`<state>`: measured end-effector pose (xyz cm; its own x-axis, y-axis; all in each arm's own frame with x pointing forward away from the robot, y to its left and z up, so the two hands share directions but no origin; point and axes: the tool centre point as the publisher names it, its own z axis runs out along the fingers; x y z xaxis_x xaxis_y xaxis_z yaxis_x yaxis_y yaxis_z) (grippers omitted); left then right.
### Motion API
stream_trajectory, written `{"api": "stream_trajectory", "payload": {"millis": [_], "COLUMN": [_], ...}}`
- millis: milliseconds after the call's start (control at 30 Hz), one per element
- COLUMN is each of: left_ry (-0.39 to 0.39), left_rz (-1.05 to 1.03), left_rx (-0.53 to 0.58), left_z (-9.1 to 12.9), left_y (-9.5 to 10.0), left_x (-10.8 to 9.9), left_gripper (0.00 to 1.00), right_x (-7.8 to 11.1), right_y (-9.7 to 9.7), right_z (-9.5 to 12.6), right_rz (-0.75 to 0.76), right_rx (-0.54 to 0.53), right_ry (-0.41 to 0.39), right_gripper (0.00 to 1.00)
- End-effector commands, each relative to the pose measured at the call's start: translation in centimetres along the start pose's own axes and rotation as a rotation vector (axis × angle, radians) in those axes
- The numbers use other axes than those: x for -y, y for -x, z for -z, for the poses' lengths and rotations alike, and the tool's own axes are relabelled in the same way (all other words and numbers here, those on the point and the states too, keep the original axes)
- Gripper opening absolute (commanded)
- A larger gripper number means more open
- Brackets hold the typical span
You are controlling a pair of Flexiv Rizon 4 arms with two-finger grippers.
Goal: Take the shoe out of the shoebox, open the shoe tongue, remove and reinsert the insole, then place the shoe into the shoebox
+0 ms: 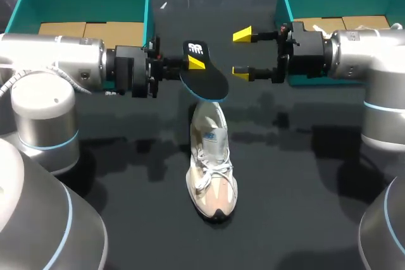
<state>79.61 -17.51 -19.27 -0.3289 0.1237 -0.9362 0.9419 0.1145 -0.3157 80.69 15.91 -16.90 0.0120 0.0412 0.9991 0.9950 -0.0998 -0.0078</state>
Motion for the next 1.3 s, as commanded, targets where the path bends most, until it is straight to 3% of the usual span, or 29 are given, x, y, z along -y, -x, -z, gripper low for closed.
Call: {"api": "stream_trajectory", "payload": {"millis": [33,567,867,900,1300], "left_ry": [0.006,-0.057,-0.074,-0.102,-0.102], "left_rz": [0.047,0.593,0.839,0.857,0.857], "left_rx": [-0.016,-0.088,-0.065,-0.08,-0.08], "left_z": [0.4,-0.7,-1.0,-1.0,-1.0], "left_y": [0.0,-0.1,-0.6,-0.6,-0.6], "left_x": [0.1,-1.2,-1.4,-1.4,-1.4], "left_gripper": [0.0,0.0,0.0,0.0,0.0], "right_x": [0.7,0.7,0.7,0.7,0.7], "right_y": [0.0,0.0,0.0,0.0,0.0], "right_z": [0.4,0.4,0.4,0.4,0.4], "right_rz": [0.003,0.003,0.003,0.003,0.003], "right_rx": [-0.001,-0.001,-0.001,-0.001,-0.001], "right_ry": [0.011,0.011,0.011,0.011,0.011], "right_gripper": [1.0,1.0,1.0,1.0,1.0]}}
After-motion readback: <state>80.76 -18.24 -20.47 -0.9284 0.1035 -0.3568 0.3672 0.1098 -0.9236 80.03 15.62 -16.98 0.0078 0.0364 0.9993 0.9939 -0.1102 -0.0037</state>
